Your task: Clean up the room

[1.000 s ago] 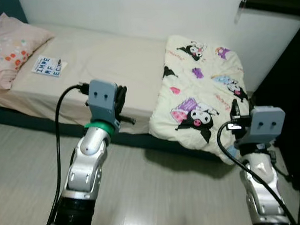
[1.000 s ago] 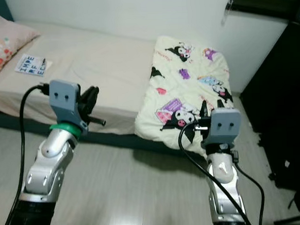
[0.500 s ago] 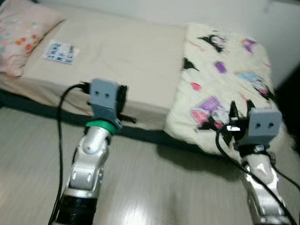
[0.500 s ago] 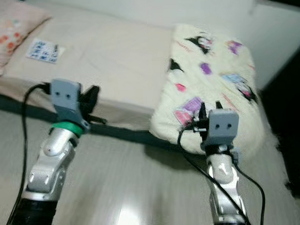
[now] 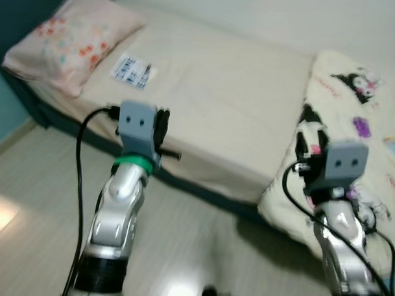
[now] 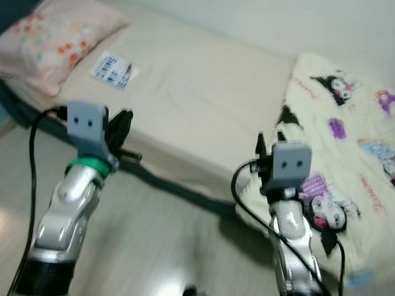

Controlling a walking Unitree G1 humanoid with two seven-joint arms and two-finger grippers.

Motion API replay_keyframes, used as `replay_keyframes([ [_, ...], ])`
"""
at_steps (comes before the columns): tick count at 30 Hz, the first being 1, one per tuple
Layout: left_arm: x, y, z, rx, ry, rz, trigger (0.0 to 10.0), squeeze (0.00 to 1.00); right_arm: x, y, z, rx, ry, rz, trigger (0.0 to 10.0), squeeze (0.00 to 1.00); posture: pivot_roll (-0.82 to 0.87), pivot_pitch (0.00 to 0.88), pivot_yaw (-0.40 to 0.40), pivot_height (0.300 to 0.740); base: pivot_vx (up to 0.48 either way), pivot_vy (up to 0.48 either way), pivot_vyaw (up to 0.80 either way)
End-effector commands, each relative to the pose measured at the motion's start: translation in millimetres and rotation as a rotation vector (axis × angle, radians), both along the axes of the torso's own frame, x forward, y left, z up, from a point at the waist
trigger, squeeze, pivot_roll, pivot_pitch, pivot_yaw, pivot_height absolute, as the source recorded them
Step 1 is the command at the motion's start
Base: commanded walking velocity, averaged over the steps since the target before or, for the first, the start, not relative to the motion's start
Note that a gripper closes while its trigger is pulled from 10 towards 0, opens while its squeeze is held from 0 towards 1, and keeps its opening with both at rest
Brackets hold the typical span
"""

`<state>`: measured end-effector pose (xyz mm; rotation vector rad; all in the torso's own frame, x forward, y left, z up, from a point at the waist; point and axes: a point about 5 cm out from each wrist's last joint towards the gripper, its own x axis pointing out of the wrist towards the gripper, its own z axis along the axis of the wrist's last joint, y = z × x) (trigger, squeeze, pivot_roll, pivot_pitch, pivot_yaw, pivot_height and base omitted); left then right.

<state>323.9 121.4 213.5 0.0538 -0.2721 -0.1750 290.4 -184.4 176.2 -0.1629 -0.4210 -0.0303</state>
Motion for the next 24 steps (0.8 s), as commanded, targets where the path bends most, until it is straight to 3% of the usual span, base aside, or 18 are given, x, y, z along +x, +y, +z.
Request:
replay_keyframes([
  [1,-2.3,-7.5,-8.9,0.002,0.036,-0.036,10.0,0.0,-4.1,-5.0,-14.0,0.015,0.062,-0.003,10.0,0.0,-0.07,0.112,-0.032,0.74,0.0,0.0,0.0],
  [2,-3.4,-9.3,-23.0,0.004,0.092,-0.063,10.0,0.0,-5.8,1.5,-28.6,0.044,0.134,0.068,10.0,0.0,-0.07,0.112,-0.032,0.74,0.0,0.0,0.0],
  [6,-3.9,-5.4,-44.2,-0.005,0.168,-0.05,10.0,0.0,-9.4,6.6,-52.4,0.126,0.258,0.155,10.0,0.0,-0.07,0.112,-0.032,0.74,0.0,0.0,0.0],
  [7,-3.8,2.3,-63.6,0.037,0.218,0.0,10.0,0.0,-14.7,10.1,-71.6,0.131,0.351,0.234,10.0,0.0,-0.07,0.118,-0.03,0.74,0.0,0.0,0.0],
  [8,-3.8,2.3,-63.6,0.037,0.218,0.0,10.0,0.0,-14.7,10.1,-71.6,0.131,0.351,0.234,10.0,0.0,-0.07,0.118,-0.03,0.74,0.0,0.0,0.0],
  [9,-4.9,12.1,-83.9,0.065,0.278,0.053,10.0,0.0,-20.3,11.7,-90.0,0.114,0.436,0.289,10.0,0.0,-0.07,0.118,-0.026,0.74,0.0,0.0,0.0],
  [10,-4.9,12.1,-83.9,0.065,0.278,0.053,10.0,0.0,-20.3,11.7,-90.0,0.114,0.436,0.289,10.0,0.0,-0.07,0.118,-0.026,0.74,0.0,0.0,0.0],
  [12,-16.0,44.0,-140.8,0.116,0.469,0.192,10.0,0.0,-25.1,2.2,-123.1,0.124,0.555,0.248,10.0,0.0,-0.08,0.122,-0.029,0.74,0.0,0.0,0.0],
  [13,-16.0,44.0,-140.8,0.116,0.469,0.192,10.0,0.0,-25.1,2.2,-123.1,0.124,0.555,0.248,10.0,0.0,-0.08,0.122,-0.029,0.74,0.0,0.0,0.0],
  [14,-33.3,61.8,-179.2,0.107,0.632,0.238,10.0,0.0,-26.5,-4.5,-141.1,0.164,0.617,0.182,10.0,0.0,-0.08,0.117,-0.033,0.74,0.0,0.0,0.0],
  [15,-33.3,61.8,-179.2,0.107,0.632,0.238,10.0,0.0,-26.5,-4.5,-141.1,0.164,0.617,0.182,10.0,0.0,-0.08,0.117,-0.033,0.74,0.0,0.0,0.0],
  [17,-52.0,67.0,-206.9,0.103,0.759,0.211,10.0,0.0,-31.0,-2.7,-157.8,0.165,0.688,0.167,10.0,0.0,-0.08,0.115,-0.038,0.74,0.0,0.0,0.0],
  [18,-52.0,67.0,-206.9,0.103,0.759,0.211,10.0,0.0,-31.0,-2.7,-157.8,0.165,0.688,0.167,10.0,0.0,-0.08,0.115,-0.038,0.74,0.0,0.0,0.0],
  [21,-77.5,72.0,-236.8,0.127,0.891,0.193,10.0,0.0,-45.9,16.6,-182.3,0.098,0.803,0.233,10.0,0.0,-0.07,0.083,-0.043,0.74,0.0,0.0,0.0],
  [23,-88.3,80.5,-247.7,0.085,0.958,0.246,10.0,0.0,-54.7,26.1,-193.2,0.064,0.861,0.284,10.0,0.0,-0.06,0.076,-0.047,0.74,0.0,0.0,0.0],
  [24,-94.1,85.8,-253.2,0.051,0.99,0.285,10.0,0.0,-53.4,22.3,-195.1,0.125,0.877,0.267,10.0,0.0,-0.06,0.065,-0.056,0.74,0.0,0.0,0.0],
])
